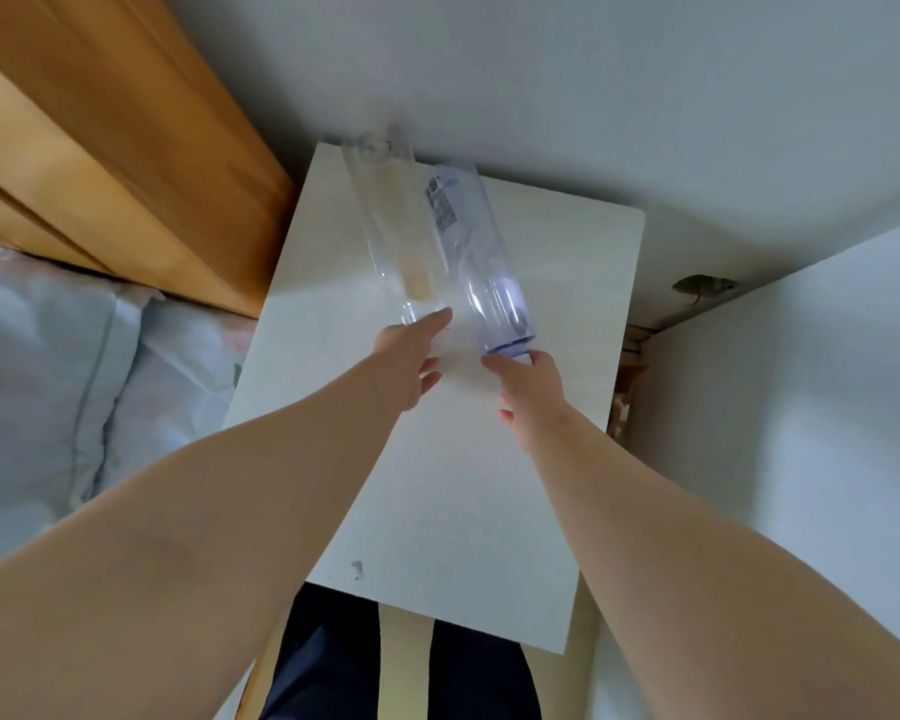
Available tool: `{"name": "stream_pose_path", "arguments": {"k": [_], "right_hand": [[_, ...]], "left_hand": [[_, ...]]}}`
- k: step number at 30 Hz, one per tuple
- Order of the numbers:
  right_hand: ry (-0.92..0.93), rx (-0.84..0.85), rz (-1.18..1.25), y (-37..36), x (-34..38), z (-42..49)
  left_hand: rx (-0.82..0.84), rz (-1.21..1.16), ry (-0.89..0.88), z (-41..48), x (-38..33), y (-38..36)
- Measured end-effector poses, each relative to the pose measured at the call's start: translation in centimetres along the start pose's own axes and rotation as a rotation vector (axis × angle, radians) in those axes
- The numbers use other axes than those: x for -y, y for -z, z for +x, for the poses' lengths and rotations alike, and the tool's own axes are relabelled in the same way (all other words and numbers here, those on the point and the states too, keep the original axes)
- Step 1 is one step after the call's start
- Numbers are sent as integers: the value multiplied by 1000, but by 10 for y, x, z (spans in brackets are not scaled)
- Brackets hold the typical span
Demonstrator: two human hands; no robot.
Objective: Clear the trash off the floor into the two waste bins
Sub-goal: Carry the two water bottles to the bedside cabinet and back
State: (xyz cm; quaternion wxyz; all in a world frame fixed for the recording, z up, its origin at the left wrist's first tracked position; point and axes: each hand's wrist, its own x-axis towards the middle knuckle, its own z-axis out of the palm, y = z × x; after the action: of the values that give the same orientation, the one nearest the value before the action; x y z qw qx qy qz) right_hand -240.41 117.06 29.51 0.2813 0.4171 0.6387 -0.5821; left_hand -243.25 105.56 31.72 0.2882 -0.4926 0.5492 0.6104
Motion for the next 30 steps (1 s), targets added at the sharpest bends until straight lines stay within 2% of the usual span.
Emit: {"name": "stream_pose_path", "arguments": {"k": [5,12,16,23,30], "right_hand": [[-32,68,-26,0,0,-5],[-142,189,-78,-1,-11,-50],[-154,213,-153,-12,-16,-83],[-119,266,-358,-38,-32,-127],[-15,429,-658,-84,-72,-187]], "left_hand": [[12,-67,-26,0,10,12],[45,-13,-34,-34,40,51],[0,17,-68,-61,67,83],[-117,-217,-88,-98,106,135],[-233,-575,-125,-136,175,201]]}}
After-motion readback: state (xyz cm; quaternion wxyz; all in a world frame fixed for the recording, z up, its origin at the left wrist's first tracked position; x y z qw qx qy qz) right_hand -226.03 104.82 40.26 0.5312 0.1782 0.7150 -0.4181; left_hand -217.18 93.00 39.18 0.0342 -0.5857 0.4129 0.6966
